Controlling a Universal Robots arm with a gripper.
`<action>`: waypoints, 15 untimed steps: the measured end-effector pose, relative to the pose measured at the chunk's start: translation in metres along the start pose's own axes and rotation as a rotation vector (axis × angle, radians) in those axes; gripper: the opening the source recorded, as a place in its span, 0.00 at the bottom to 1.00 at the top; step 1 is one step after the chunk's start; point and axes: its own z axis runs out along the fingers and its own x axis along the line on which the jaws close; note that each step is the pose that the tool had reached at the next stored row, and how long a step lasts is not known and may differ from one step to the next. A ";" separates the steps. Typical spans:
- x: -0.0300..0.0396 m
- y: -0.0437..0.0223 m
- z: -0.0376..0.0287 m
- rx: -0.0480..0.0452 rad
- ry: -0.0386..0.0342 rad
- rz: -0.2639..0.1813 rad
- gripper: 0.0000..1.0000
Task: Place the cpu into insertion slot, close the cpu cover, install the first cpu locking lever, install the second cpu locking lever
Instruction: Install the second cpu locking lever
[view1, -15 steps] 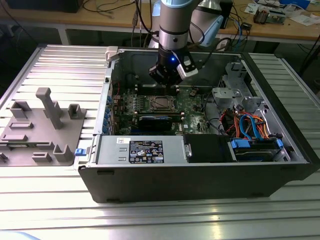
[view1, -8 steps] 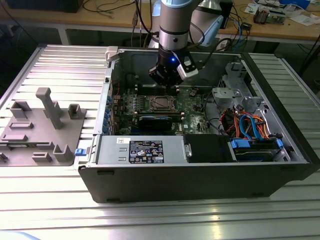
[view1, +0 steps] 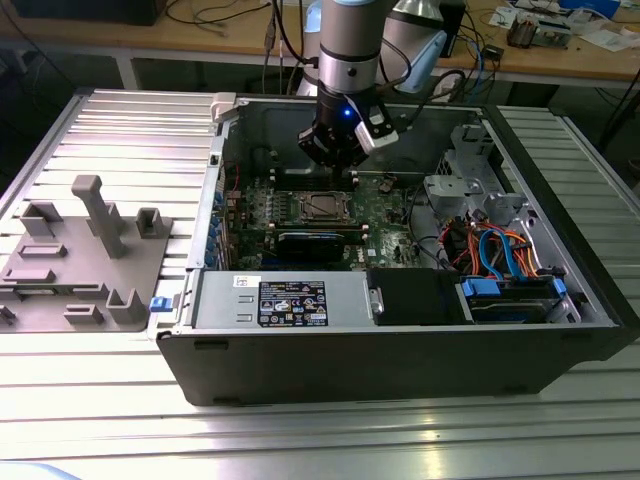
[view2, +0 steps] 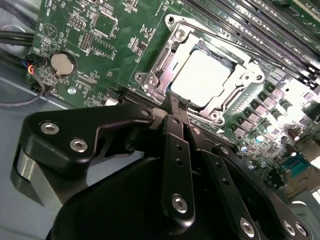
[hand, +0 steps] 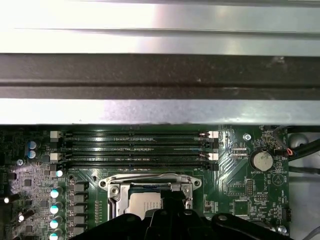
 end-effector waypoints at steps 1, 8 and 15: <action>0.0000 0.0000 0.0000 0.0000 0.0000 0.000 0.11; 0.0000 -0.0026 -0.0001 0.0015 -0.0001 0.004 0.11; 0.0001 -0.0090 -0.0004 0.0026 -0.0001 0.004 0.11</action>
